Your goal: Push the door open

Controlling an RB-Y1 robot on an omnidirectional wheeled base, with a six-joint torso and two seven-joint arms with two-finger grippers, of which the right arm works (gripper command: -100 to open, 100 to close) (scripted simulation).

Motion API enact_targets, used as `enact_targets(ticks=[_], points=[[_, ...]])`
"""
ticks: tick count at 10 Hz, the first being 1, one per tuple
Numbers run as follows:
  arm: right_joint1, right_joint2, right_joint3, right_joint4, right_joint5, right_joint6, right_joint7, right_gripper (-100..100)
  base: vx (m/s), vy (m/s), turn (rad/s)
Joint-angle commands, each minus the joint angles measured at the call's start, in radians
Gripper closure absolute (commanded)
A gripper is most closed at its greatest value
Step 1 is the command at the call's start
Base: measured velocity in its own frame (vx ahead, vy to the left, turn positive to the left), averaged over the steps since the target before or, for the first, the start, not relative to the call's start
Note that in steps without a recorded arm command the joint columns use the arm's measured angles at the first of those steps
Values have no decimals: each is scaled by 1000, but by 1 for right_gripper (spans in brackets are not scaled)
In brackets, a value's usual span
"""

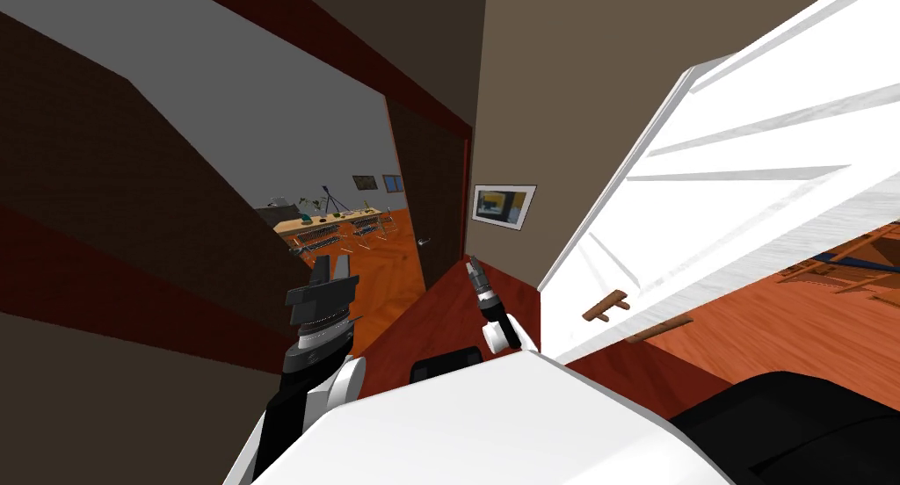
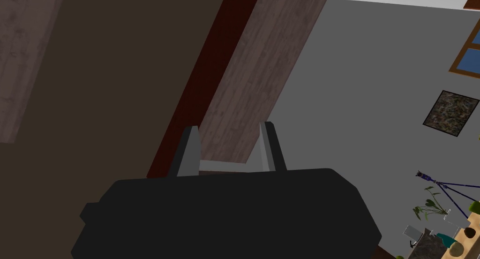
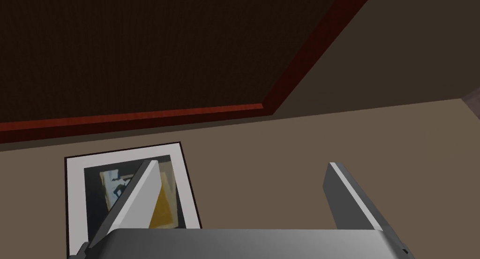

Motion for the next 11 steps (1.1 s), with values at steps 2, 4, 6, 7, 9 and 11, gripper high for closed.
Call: enact_targets(ticks=[2,4,6,7,9,11], points=[[-18,-3,50,59,-2,-10,-7,-100,151,13,-31],[-25,-4,61,76,-3,-13,-10,-100,86,-8,-15],[-39,-5,83,113,-5,-21,-14,-100,82,-12,-24],[-46,-6,94,131,-6,-25,-16,-100,90,-9,-23],[-60,-7,117,168,-8,-32,-21,-100,100,1,-21],[-81,-9,150,223,-11,-44,-28,-100,147,11,-35]])
